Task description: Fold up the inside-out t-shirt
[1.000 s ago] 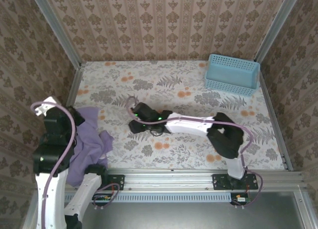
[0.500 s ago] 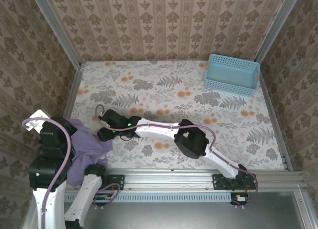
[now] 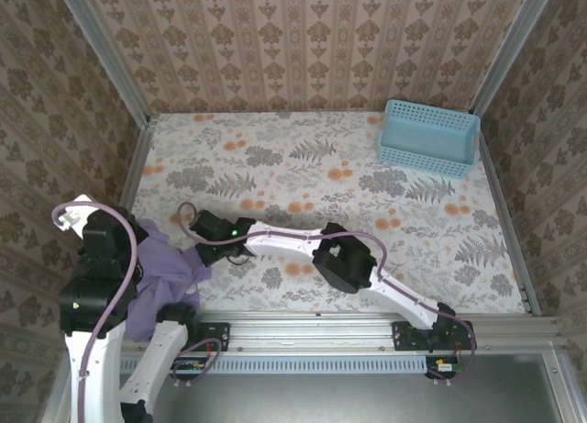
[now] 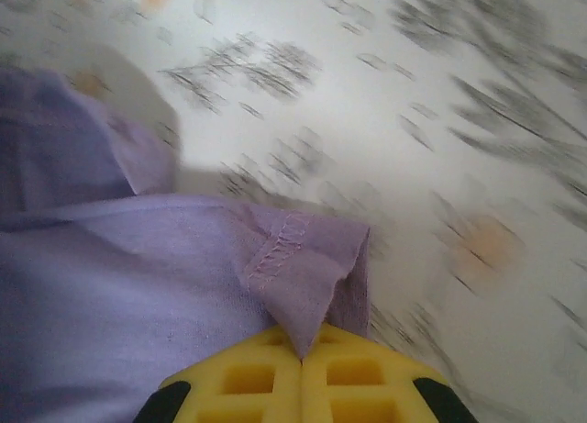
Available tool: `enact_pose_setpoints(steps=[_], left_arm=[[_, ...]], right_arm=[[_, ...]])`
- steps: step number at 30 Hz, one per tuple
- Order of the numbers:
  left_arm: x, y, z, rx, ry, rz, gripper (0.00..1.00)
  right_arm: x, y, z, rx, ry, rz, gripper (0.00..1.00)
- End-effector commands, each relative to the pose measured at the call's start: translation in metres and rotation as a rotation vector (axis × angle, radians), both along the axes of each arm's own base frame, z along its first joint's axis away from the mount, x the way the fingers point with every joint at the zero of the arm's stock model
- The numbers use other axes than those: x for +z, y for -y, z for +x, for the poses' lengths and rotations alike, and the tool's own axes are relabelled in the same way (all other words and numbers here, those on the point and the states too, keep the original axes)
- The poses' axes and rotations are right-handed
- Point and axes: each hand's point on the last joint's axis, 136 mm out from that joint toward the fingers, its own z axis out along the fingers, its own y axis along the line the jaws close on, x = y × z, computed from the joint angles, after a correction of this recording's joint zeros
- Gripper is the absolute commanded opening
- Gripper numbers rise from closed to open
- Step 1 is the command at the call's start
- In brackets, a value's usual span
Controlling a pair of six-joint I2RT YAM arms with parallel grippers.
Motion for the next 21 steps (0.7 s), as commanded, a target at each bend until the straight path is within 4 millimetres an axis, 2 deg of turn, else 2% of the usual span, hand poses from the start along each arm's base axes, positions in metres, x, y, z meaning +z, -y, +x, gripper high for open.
enact_pose_setpoints(steps=[1, 2, 4, 7, 10, 11, 13, 15, 17, 19, 21], left_arm=[[0.003, 0.007, 0.013, -0.030, 0.009, -0.026, 0.00], [0.004, 0.010, 0.017, -0.044, 0.009, -0.035, 0.00], [0.005, 0.019, 0.028, -0.084, 0.010, -0.060, 0.00], [0.005, 0.036, 0.047, -0.166, 0.028, -0.113, 0.00], [-0.005, 0.054, 0.065, -0.240, 0.013, -0.173, 0.00], [-0.012, 0.059, 0.069, -0.257, 0.000, -0.190, 0.00], [-0.033, 0.067, 0.077, -0.284, -0.038, -0.223, 0.00], [-0.057, 0.070, 0.078, -0.288, -0.085, -0.243, 0.00], [-0.085, 0.070, 0.076, -0.271, -0.147, -0.252, 0.00], [-0.113, 0.067, 0.069, -0.252, -0.210, -0.259, 0.00], [-0.135, 0.064, 0.061, -0.228, -0.260, -0.262, 0.00]], right_arm=[[0.077, 0.077, 0.046, -0.231, 0.137, 0.020, 0.00], [0.090, 0.102, 0.051, -0.277, 0.163, 0.029, 0.00], [0.116, 0.167, 0.058, -0.382, 0.232, 0.019, 0.00], [0.137, 0.258, 0.050, -0.511, 0.289, -0.018, 0.00], [0.126, 0.338, 0.026, -0.627, 0.258, -0.066, 0.00], [0.124, 0.356, 0.017, -0.656, 0.252, -0.067, 0.00], [0.105, 0.392, -0.007, -0.721, 0.230, -0.097, 0.00], [0.090, 0.411, -0.026, -0.775, 0.187, -0.088, 0.00], [0.060, 0.428, -0.049, -0.840, 0.101, -0.072, 0.00], [0.035, 0.439, -0.066, -0.894, 0.025, -0.059, 0.00], [0.016, 0.457, -0.081, -0.980, -0.028, -0.097, 0.00]])
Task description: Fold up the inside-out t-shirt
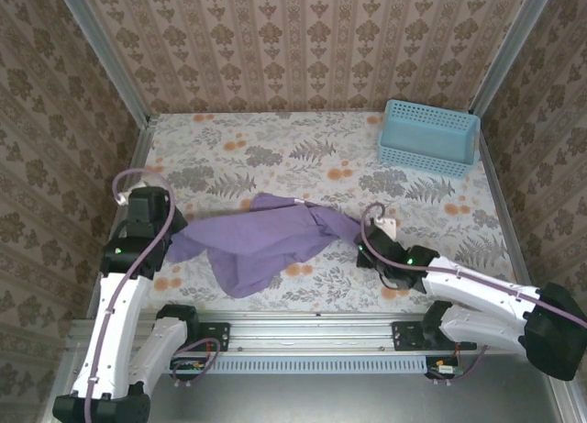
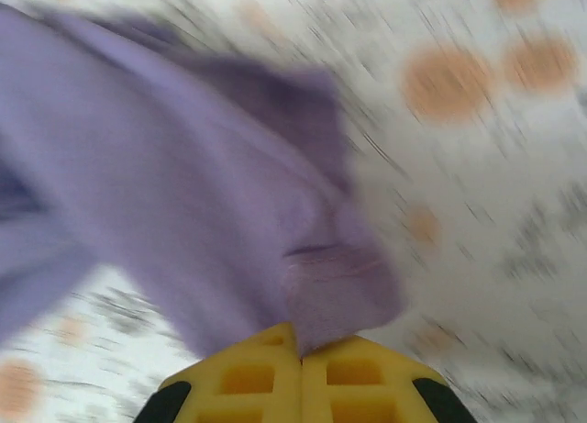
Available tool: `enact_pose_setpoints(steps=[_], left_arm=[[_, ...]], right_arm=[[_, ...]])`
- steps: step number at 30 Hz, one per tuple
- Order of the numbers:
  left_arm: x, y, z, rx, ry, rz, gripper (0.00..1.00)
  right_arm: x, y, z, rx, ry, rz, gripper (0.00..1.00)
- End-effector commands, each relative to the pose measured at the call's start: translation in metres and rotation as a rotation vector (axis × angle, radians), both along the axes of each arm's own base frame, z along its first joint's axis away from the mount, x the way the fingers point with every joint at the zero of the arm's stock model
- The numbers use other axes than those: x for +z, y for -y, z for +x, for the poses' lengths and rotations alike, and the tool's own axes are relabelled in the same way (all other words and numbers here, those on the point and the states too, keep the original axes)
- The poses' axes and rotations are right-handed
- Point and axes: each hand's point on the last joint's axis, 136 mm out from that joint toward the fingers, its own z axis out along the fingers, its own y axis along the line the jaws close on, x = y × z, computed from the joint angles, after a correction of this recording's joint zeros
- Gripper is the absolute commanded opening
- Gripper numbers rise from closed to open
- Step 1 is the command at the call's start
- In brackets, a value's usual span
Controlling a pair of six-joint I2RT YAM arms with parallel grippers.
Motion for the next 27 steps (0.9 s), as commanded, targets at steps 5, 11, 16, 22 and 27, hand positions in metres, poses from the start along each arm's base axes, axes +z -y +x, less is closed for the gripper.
enact_pose_setpoints(steps=[5, 11, 16, 22, 27], left_arm=[[-0.052, -0.005, -0.022, 0.041, -0.094, -0.050, 0.00], [-0.058, -0.007, -0.023, 0.046, -0.095, -0.074, 0.00], [-0.055, -0.007, -0.020, 0.042, -0.079, -0.083, 0.00], [-0.054, -0.006, -0.019, 0.035, -0.081, -0.085, 0.00], [-0.055, -0.006, -0.016, 0.036, -0.086, -0.091, 0.00]], right_arm=[[-0.012, 0.040, -0.020, -0.206, -0.095, 0.008, 0.28], [0.029, 0.054, 0.019, -0.206, -0.044, 0.018, 0.60], [0.019, 0.052, 0.037, -0.224, -0.091, 0.043, 0.62], [-0.016, 0.030, 0.035, -0.215, -0.177, 0.117, 0.61], [-0.039, 0.007, 0.025, -0.174, -0.241, 0.142, 0.60]])
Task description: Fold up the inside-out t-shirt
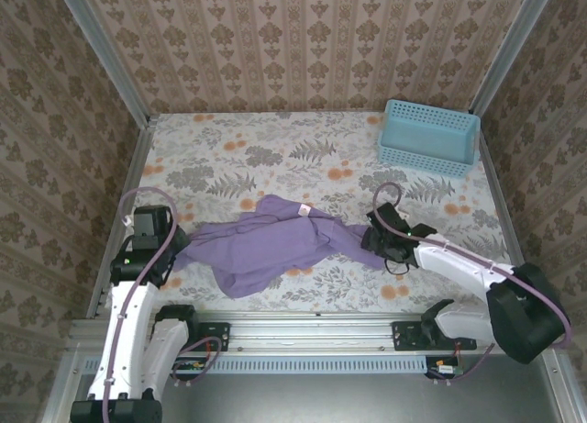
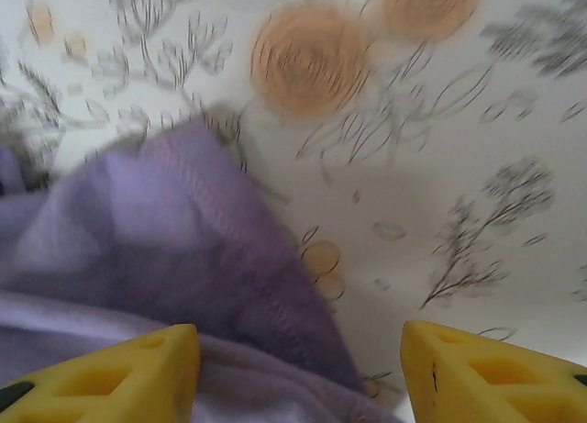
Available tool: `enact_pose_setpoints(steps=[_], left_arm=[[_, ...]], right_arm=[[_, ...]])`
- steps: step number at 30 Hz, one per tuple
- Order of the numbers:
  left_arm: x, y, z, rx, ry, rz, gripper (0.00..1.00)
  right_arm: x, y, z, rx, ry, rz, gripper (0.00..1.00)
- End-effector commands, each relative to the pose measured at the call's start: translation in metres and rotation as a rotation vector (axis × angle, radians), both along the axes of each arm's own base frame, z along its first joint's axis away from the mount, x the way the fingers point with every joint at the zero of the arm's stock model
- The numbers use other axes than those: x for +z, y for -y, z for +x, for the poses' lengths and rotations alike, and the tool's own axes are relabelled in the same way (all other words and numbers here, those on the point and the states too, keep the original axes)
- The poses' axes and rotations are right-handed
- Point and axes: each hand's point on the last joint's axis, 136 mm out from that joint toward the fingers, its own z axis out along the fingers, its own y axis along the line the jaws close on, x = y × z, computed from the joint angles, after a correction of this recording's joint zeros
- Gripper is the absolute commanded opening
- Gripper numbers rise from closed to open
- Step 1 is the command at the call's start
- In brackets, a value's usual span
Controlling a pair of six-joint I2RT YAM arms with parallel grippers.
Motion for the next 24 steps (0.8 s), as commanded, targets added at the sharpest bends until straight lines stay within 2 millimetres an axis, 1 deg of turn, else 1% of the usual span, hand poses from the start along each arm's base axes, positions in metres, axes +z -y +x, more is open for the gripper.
enact_pose_setpoints(steps=[1, 2, 3, 5, 7, 8, 9, 10, 11, 14, 18, 21, 23, 24], left_arm=[[0.004, 0.002, 0.006, -0.008, 0.019, -0.011, 0.00], [0.004, 0.002, 0.007, -0.011, 0.021, -0.015, 0.00], [0.005, 0.003, 0.008, -0.012, 0.021, -0.018, 0.00], [0.007, 0.004, 0.011, -0.017, 0.023, -0.026, 0.00], [0.011, 0.006, 0.015, -0.026, 0.025, -0.030, 0.00], [0.014, 0.006, 0.017, -0.029, 0.030, -0.031, 0.00], [0.018, 0.007, 0.018, -0.032, 0.035, -0.030, 0.00], [0.023, 0.006, 0.021, -0.034, 0.045, -0.029, 0.00], [0.029, 0.007, 0.023, -0.037, 0.056, -0.029, 0.00], [0.051, 0.007, 0.030, -0.042, 0.105, -0.031, 0.00], [0.078, 0.008, 0.037, -0.046, 0.167, -0.032, 0.00], [0.106, 0.007, 0.041, -0.055, 0.224, -0.018, 0.00], [0.132, 0.005, 0.042, -0.058, 0.281, -0.004, 0.00], [0.148, 0.003, 0.041, -0.052, 0.315, 0.009, 0.00]], right_arm=[[-0.013, -0.020, -0.004, 0.012, -0.030, 0.058, 0.59], [-0.018, -0.022, -0.005, 0.017, -0.046, 0.053, 0.56], [-0.021, -0.022, -0.006, 0.018, -0.058, 0.045, 0.51], [-0.022, -0.018, -0.006, 0.014, -0.066, 0.009, 0.30], [-0.010, -0.009, -0.002, 0.011, -0.035, -0.037, 0.14], [0.002, -0.004, 0.001, 0.014, -0.008, -0.071, 0.06], [0.014, 0.002, 0.003, 0.016, 0.018, -0.101, 0.01], [0.030, 0.007, 0.007, 0.020, 0.059, -0.132, 0.00], [0.045, 0.016, 0.007, 0.021, 0.083, -0.174, 0.00], [0.091, 0.033, 0.010, 0.013, 0.189, -0.240, 0.00], [0.142, 0.046, 0.010, 0.026, 0.308, -0.279, 0.00], [0.182, 0.055, 0.010, 0.045, 0.392, -0.319, 0.00], [0.214, 0.062, 0.010, 0.048, 0.462, -0.347, 0.00], [0.235, 0.065, 0.010, 0.050, 0.506, -0.360, 0.00]])
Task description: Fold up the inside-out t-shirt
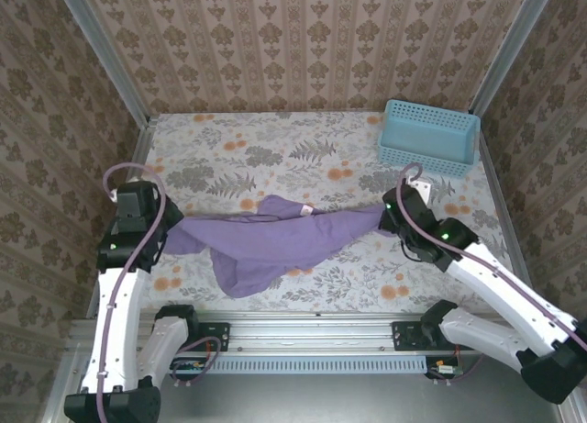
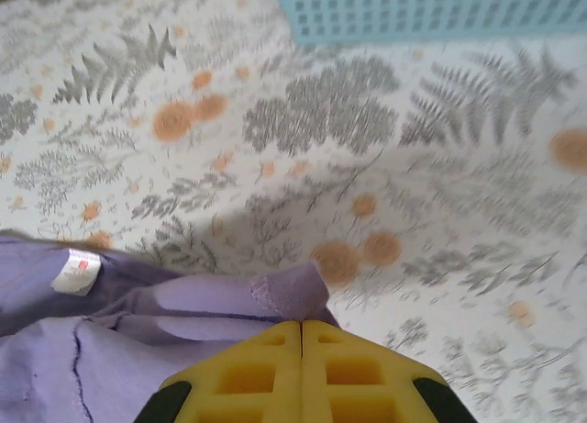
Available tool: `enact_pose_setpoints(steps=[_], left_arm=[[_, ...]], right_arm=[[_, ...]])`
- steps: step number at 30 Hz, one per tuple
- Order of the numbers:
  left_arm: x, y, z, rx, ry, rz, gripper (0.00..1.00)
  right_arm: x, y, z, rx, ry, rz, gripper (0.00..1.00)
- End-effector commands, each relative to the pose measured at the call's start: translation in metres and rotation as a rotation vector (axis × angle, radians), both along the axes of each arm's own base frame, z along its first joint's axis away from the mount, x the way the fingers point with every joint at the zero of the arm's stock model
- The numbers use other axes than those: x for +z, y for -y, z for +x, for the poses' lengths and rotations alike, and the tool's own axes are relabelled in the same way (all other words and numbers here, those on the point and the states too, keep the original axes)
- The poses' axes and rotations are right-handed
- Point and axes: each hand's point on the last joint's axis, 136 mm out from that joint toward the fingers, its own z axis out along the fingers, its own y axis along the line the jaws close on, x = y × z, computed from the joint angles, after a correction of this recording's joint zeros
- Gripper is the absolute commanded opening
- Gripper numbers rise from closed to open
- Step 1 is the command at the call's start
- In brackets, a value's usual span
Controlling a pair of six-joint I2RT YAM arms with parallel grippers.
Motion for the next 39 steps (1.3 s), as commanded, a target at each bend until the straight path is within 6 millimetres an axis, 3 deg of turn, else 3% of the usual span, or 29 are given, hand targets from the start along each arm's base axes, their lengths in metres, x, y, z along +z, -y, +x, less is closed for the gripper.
enact_pose_setpoints(steps=[1, 4, 7, 12, 18, 23, 25, 27, 32, 36, 39], left_arm=[[0.059, -0.007, -0.002, 0.002, 0.143, 0.049, 0.00], [0.115, -0.017, -0.017, 0.041, 0.280, 0.100, 0.00], [0.165, -0.025, -0.040, 0.080, 0.414, 0.143, 0.00], [0.235, -0.022, -0.082, 0.072, 0.637, 0.151, 0.00], [0.311, -0.004, -0.137, -0.017, 0.913, 0.114, 0.00], [0.337, 0.004, -0.146, -0.061, 1.002, 0.101, 0.00], [0.336, 0.004, -0.136, -0.061, 0.990, 0.098, 0.00], [0.329, 0.004, -0.111, -0.060, 0.948, 0.106, 0.00], [0.280, 0.001, -0.018, -0.054, 0.740, 0.117, 0.00], [0.220, 0.002, 0.060, -0.067, 0.561, 0.113, 0.00], [0.166, -0.001, 0.111, -0.054, 0.438, 0.131, 0.00]], right_arm=[[0.062, 0.030, -0.009, -0.014, 0.117, -0.155, 0.00], [0.138, 0.047, -0.025, -0.028, 0.299, -0.133, 0.00], [0.208, 0.066, -0.054, -0.035, 0.496, -0.055, 0.00], [0.296, 0.080, -0.106, 0.058, 0.748, 0.095, 0.00], [0.363, 0.077, -0.149, 0.196, 0.947, 0.220, 0.00], [0.396, 0.081, -0.161, 0.203, 1.037, 0.232, 0.00], [0.402, 0.084, -0.157, 0.175, 1.054, 0.214, 0.00], [0.402, 0.086, -0.141, 0.113, 1.035, 0.167, 0.00], [0.373, 0.069, -0.065, -0.025, 0.897, -0.039, 0.00], [0.318, 0.043, 0.007, -0.079, 0.747, -0.180, 0.00], [0.259, 0.033, 0.062, -0.097, 0.618, -0.202, 0.00]])
